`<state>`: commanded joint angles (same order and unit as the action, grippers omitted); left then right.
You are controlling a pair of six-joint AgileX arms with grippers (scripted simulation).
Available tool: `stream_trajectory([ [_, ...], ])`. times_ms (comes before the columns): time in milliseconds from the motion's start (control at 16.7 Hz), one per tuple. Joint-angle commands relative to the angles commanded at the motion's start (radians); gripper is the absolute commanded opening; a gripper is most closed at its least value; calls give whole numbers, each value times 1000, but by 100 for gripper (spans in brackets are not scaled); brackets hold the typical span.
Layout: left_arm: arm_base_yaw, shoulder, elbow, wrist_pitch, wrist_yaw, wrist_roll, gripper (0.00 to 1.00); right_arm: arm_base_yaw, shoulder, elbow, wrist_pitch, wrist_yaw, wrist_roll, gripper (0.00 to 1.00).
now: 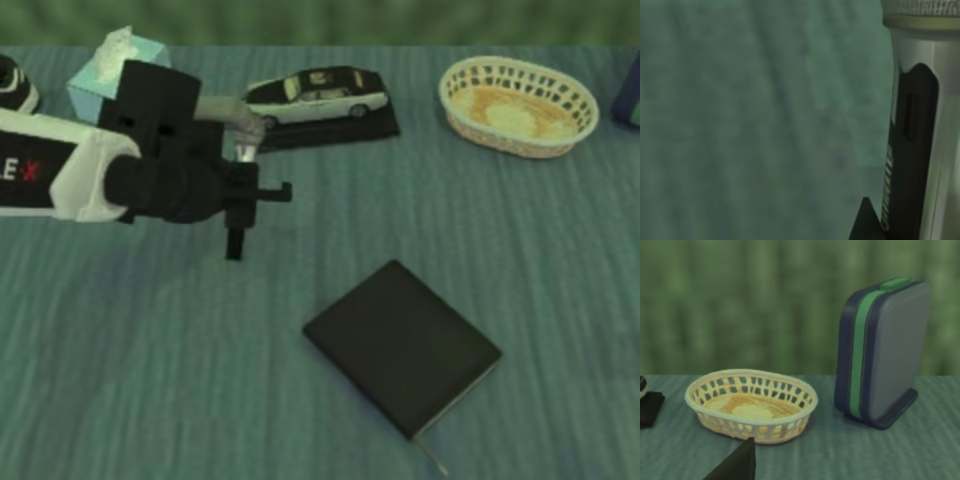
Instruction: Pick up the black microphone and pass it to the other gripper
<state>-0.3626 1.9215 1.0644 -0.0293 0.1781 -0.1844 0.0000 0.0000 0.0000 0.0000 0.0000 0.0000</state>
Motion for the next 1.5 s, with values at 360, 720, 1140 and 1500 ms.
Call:
stream_trajectory([
  [360,19,-129,-155,550,178,115,0,0,0,0,0,0,0,100],
  [720,35,-251,-248,853,290,196,0,0,0,0,0,0,0,100],
  [1140,27,-259,-249,869,292,202,0,0,0,0,0,0,0,100],
  [1500,-138,-338,-262,842,112,191,0,0,0,0,0,0,0,100],
])
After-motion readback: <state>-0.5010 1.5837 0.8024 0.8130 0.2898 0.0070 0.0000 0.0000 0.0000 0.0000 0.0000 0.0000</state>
